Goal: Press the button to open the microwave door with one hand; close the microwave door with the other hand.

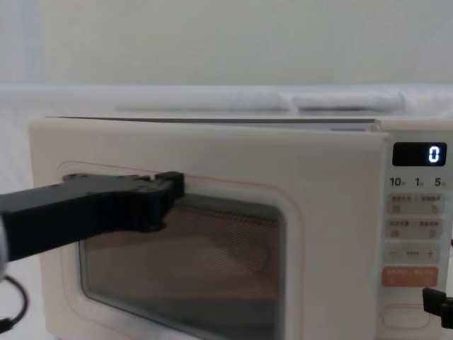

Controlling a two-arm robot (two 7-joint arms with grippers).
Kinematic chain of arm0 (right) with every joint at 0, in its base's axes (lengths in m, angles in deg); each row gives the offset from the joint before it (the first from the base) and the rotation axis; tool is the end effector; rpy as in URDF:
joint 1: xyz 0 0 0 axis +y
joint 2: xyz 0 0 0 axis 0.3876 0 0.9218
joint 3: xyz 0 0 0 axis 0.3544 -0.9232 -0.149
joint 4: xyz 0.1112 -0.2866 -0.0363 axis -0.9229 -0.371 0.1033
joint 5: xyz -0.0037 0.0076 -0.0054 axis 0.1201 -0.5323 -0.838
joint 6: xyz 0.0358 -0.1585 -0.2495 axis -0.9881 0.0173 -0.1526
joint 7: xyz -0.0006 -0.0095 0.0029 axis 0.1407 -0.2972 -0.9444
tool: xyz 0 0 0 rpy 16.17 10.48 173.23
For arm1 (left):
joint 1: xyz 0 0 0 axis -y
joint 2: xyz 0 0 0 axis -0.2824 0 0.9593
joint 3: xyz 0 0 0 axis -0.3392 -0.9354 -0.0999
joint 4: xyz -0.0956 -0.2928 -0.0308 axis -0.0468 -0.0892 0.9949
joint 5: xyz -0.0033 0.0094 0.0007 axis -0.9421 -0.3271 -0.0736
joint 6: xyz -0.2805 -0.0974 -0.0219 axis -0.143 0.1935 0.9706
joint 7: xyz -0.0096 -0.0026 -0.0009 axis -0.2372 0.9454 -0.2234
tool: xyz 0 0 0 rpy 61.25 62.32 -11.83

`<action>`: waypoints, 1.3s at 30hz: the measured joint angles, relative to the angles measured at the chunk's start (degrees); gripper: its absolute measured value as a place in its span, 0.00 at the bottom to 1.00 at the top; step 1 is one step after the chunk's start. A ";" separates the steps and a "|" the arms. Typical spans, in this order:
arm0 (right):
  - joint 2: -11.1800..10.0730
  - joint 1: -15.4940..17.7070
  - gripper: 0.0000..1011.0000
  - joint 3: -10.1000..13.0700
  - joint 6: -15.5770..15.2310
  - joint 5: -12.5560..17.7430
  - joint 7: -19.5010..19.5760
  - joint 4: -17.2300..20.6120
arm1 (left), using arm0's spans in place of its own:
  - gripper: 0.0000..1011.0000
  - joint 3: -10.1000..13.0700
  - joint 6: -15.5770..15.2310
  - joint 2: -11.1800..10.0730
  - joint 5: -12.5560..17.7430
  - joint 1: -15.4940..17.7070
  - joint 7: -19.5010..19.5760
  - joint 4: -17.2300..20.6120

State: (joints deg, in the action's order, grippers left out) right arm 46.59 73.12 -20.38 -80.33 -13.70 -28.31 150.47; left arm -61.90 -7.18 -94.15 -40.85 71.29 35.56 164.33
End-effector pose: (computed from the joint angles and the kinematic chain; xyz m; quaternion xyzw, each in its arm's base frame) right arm 0.2846 -0.0649 -0.2820 -0.0557 -0.0221 -0.4933 0.8678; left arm 0.2795 0.0194 -0.2196 -0.0130 -0.0191 0.4393 0.8981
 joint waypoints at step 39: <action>0.00 0.00 0.99 0.00 0.00 0.00 0.00 0.00 | 0.00 4.02 -2.63 8.67 7.43 9.67 -6.27 -6.74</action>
State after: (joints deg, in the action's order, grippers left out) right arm 46.59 73.12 -20.38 -80.33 -13.70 -28.31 150.47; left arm -57.88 -9.81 -85.48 -33.41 80.96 29.28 157.59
